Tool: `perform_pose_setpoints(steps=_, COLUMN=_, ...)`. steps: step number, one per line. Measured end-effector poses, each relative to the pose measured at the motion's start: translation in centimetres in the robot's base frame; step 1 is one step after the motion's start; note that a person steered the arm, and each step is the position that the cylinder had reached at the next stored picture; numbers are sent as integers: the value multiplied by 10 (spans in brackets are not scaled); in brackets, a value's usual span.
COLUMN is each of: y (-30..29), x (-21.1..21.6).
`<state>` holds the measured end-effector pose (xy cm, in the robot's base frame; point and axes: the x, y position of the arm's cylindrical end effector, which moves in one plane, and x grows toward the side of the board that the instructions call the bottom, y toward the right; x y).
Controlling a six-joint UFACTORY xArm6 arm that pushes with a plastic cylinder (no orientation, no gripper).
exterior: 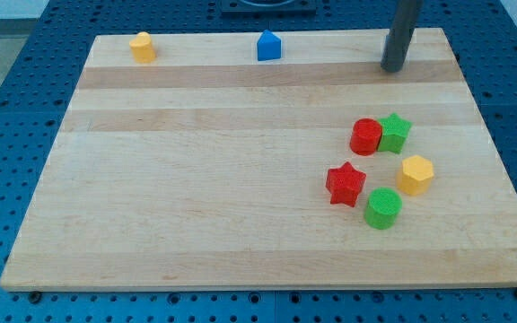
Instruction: Nudge the green circle to the red star
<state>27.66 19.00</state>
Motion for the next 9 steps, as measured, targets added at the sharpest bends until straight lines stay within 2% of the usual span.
perform_pose_setpoints(steps=2, y=0, x=-11)
perform_pose_setpoints(steps=3, y=0, x=4)
perform_pose_setpoints(steps=5, y=0, x=72)
perform_pose_setpoints(steps=7, y=62, x=133)
perform_pose_setpoints(steps=9, y=86, x=224)
